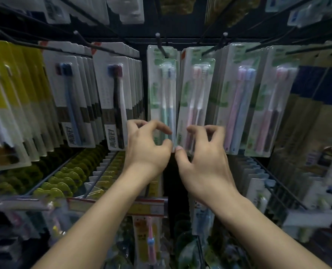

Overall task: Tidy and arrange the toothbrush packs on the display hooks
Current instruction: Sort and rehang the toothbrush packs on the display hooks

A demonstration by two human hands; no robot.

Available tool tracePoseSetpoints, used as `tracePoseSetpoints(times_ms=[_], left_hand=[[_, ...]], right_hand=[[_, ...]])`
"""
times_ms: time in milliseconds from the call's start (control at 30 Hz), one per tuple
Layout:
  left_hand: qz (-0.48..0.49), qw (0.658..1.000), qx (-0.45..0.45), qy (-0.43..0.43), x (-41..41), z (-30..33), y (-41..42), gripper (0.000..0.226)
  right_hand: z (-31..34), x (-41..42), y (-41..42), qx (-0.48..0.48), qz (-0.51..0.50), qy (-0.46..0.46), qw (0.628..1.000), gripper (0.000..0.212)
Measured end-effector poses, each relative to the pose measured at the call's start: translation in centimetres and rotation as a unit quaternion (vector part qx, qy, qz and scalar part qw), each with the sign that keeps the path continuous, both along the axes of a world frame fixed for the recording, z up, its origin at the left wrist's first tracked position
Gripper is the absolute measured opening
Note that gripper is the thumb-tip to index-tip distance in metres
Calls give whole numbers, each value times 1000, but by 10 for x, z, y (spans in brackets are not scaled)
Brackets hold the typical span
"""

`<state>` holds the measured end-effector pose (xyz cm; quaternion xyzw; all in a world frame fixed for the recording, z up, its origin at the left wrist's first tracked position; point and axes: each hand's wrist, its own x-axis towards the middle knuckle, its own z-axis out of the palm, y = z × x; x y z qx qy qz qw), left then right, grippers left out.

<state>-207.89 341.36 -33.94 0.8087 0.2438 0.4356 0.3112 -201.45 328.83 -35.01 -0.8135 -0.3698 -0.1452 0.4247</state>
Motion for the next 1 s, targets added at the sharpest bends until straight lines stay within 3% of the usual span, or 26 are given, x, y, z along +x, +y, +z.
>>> tracePoseSetpoints(times_ms=[200, 300, 433, 567, 700, 900, 1000], left_hand=[[-14, 995, 45, -87, -6, -8, -3, 42], [-45, 989, -1, -141, -11, -6, -7, 56], [-87, 977, -109, -160, -13, -3, -8, 46], [-76, 972, -139, -173, -18, -5, -1, 38], [-92, 965, -131, -210, -26, -5, -4, 39], [-81, 955, -139, -248, -29, -7, -5, 14], [-75, 965, -106, -228, -32, -9, -7, 33]], right_hand=[[1, -5, -2, 76, 17, 30, 996, 41], [4, -6, -2, 147, 31, 101, 983, 50], [5, -6, -1, 194, 42, 184, 963, 52], [5, -2, -3, 204, 39, 220, 953, 46], [4, -1, -6, 209, 44, 214, 953, 42], [2, 0, -7, 208, 35, 185, 960, 45], [1, 2, -9, 185, 8, 146, 972, 49]])
